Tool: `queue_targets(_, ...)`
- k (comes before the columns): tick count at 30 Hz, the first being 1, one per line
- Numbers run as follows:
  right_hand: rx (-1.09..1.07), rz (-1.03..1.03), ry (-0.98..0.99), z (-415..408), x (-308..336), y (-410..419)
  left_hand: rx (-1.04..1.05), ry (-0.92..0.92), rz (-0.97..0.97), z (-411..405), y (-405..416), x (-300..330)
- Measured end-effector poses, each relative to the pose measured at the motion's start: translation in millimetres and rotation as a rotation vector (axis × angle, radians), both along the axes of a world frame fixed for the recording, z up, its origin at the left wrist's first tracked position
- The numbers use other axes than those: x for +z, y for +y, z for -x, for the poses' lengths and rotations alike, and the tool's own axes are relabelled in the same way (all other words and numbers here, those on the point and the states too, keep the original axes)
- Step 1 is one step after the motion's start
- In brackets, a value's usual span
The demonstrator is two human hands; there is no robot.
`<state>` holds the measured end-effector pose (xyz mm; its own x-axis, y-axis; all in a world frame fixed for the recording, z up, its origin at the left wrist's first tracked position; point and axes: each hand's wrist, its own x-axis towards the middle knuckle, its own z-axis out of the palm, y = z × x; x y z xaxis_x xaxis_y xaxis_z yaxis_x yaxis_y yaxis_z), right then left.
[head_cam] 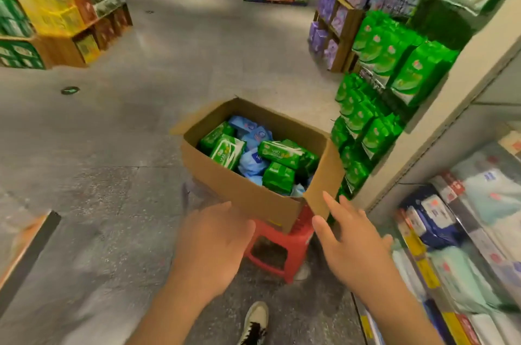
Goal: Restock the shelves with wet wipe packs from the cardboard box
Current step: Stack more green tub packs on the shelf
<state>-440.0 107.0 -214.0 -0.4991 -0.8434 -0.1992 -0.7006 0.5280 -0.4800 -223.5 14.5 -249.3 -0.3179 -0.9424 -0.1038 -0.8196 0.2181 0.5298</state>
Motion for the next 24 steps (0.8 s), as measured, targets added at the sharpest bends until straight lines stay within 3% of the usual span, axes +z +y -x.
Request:
queue_targets(10,-0.092,0.202,-0.236,62,-34,-150,0.036,-0.012,-0.136,39,-148,4)
queue_targets(17,-0.203,0.118,-0.392,92,-60,-216,0.025,-0.018,-0.275,75,-206,-20)
queue_targets(24,-0.399,0.047,-0.548,108,-116,-273,0.083,0.203,-0.507,123,-282,-71)
